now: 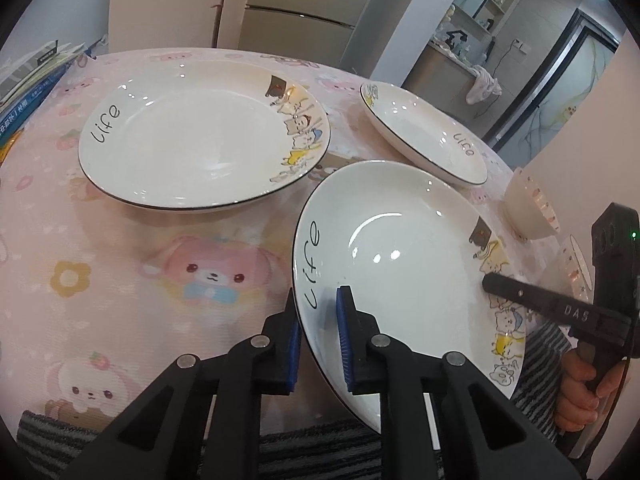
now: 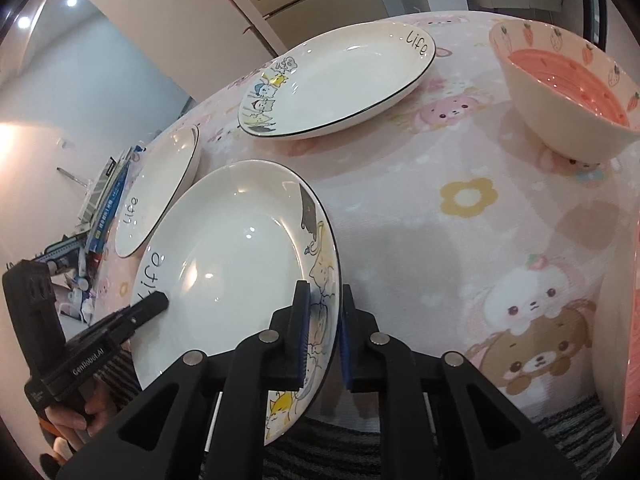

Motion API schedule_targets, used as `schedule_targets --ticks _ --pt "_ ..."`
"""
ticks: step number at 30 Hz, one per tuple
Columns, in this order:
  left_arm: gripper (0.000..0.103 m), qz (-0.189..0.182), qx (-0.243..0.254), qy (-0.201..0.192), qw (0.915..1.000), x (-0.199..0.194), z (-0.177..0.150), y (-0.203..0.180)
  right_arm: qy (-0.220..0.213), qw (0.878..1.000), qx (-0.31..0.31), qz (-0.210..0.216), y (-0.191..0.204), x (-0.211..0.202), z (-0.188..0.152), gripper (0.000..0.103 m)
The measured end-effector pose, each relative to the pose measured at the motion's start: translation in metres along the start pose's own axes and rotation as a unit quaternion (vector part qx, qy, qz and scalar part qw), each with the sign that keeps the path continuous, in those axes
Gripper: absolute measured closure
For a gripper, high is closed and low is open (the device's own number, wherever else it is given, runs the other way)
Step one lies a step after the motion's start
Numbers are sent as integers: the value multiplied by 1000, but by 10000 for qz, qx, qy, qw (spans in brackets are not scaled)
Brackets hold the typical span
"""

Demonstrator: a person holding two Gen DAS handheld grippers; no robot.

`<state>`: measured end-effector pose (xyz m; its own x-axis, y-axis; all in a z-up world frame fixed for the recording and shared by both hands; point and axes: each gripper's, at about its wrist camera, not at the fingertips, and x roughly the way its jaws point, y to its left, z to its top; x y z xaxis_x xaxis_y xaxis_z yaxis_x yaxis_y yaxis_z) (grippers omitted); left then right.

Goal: Organize plates and bowls
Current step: 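Lift the white plate with the right gripper toward another white plate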

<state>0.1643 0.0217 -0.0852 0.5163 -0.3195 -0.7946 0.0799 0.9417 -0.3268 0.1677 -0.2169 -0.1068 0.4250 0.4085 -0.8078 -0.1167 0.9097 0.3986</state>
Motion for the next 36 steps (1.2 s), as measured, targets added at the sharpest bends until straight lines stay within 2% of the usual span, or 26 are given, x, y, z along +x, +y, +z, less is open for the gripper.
schedule_targets --ticks 4,8,11,14,19,22,26,29,36 --pt "86 -89 -20 -99 9999 -5 0 2 -50 10000 -70 -34 3 -3 -1 88" --pt "86 -152 59 -293 9994 -15 -1 0 -523 9974 -440 -247 15 -20 -4 88" --pt "86 -170 75 -464 9987 -22 -1 -1 -774 9958 -474 -97 15 -30 -4 89" --pt "86 -201 243 -837 9960 -36 -2 -6 -1126 9924 -490 -7 18 -42 -4 90" --pt "86 -248 510 -1693 9839 -66 -5 -16 -1873 9794 -749 85 29 -68 -10 89" --pt "86 -197 581 -1891 9800 -77 -7 -20 -2172 9719 -901 116 35 -80 -13 89" --pt "86 -239 358 -1826 9822 -93 -7 -24 -2157 9734 -770 58 43 -94 -13 89" --pt "86 -190 347 -1886 9813 -110 1 -26 -2202 9704 -975 -165 63 -109 -10 89" --pt "86 -245 167 -1941 9805 -141 31 -9 -2098 9719 -1061 -78 95 -126 16 89"
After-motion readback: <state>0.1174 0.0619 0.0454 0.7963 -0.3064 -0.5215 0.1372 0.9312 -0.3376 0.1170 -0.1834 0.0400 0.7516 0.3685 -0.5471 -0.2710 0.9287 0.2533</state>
